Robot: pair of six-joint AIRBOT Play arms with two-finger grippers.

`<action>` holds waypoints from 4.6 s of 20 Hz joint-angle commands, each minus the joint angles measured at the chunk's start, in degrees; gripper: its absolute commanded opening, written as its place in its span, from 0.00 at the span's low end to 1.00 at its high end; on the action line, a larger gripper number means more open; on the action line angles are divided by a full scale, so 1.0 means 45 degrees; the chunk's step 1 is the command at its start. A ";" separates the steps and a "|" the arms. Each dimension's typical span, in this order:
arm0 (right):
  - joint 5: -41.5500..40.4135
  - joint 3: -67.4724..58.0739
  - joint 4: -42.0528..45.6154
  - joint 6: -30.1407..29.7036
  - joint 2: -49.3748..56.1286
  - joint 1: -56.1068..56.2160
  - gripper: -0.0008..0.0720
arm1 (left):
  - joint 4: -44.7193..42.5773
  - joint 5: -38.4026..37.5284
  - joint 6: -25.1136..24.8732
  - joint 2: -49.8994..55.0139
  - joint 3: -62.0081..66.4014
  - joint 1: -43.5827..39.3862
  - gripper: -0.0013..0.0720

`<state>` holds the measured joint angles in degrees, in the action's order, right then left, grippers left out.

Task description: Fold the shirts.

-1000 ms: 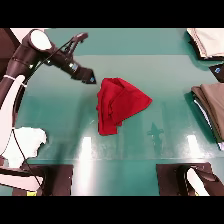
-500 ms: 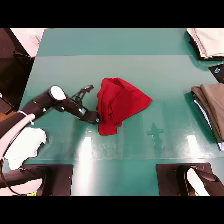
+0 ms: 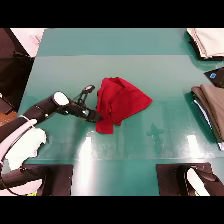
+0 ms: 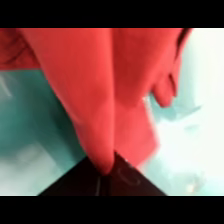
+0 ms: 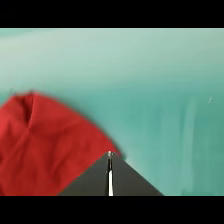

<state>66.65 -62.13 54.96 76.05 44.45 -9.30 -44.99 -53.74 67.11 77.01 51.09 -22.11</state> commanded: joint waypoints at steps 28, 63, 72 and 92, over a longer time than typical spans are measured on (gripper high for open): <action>-0.3220 0.0933 -0.3162 0.0029 0.5027 0.1928 0.03 | -0.4279 -0.5474 0.0772 -0.1865 0.7130 0.3502 0.05; 0.2380 -0.6989 0.3186 0.2278 0.8272 0.2822 0.03 | -0.4328 -0.4614 0.1146 0.0505 0.6897 0.3993 0.05; -0.0510 -0.6829 0.2205 0.2327 1.0618 0.2404 0.53 | -0.4629 -0.0865 0.1088 0.2667 0.7354 0.4119 0.83; 0.1617 -0.1622 0.0665 0.0515 0.5421 0.0670 0.51 | -0.0228 -0.0729 0.2147 -0.3449 -0.4964 0.2157 0.83</action>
<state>73.87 -70.43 58.13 78.46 69.65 -6.26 -47.24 -60.45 75.00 62.57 31.75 -9.80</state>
